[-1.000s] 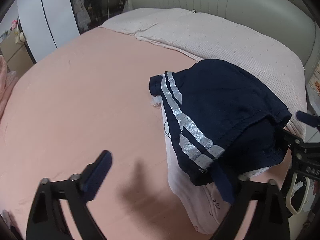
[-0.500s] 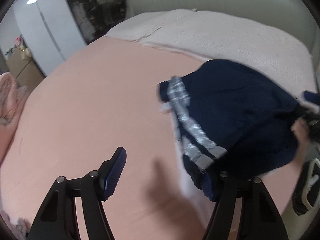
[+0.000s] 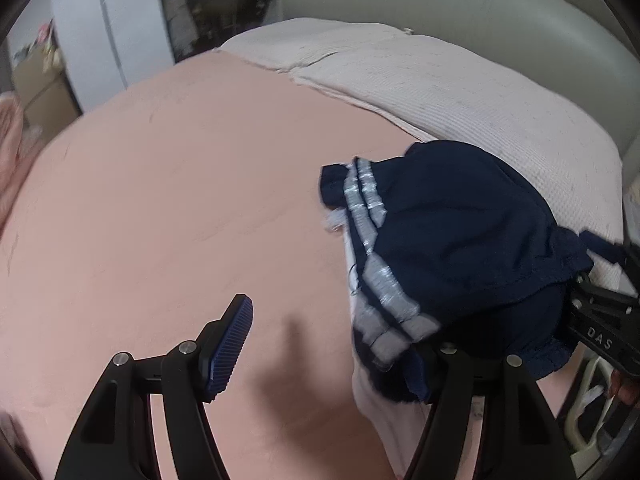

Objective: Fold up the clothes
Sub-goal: 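Lower both grippers onto the navy shorts waistband and close them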

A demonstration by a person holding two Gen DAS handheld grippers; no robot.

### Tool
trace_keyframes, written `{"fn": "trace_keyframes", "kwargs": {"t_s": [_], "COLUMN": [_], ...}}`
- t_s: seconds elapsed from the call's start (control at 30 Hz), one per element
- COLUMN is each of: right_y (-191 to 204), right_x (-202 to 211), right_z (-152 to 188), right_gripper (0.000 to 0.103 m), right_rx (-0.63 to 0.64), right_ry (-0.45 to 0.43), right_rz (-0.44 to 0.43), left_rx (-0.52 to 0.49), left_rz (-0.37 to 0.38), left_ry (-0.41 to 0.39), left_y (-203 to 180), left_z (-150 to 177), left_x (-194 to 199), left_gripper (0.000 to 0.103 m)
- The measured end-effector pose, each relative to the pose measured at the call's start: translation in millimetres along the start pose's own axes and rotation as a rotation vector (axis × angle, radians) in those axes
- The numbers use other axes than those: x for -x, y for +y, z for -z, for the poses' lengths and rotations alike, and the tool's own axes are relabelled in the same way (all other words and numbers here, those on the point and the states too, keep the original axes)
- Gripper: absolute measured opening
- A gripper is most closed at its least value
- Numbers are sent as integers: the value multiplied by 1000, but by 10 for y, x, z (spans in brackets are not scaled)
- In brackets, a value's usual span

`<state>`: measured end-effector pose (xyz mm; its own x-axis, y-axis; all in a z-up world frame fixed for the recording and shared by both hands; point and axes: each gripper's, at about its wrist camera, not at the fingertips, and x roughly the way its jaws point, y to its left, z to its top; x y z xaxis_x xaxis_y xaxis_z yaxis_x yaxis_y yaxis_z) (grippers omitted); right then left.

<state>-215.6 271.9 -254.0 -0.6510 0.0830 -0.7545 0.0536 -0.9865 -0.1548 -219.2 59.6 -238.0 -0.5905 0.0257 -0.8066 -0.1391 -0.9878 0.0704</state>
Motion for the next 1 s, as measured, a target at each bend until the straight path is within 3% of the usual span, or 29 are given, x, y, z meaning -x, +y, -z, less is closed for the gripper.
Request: {"fn": "trace_keyframes", "kwargs": {"t_s": [0.13, 0.43, 0.57, 0.77, 1.0], "right_y": [12, 9, 69, -2, 53], "right_x": [-89, -206, -217, -277, -253], "right_z": [5, 65, 60, 65, 63], "right_gripper": [68, 69, 71, 77, 77], "right_rx": [-3, -57, -20, -68, -43], "right_ry": [3, 58, 55, 52, 44], "right_rz": [-4, -9, 21, 12, 56], "left_rx": [-62, -39, -19, 6, -19], "left_rz": [-48, -13, -35, -51, -106], "left_ry": [-16, 22, 36, 18, -5], "left_y": [-143, -153, -95, -84, -168], "left_z": [15, 80, 55, 84, 90], "left_x": [-64, -269, -337, -372, -365], "left_gripper": [66, 68, 85, 89, 92]}}
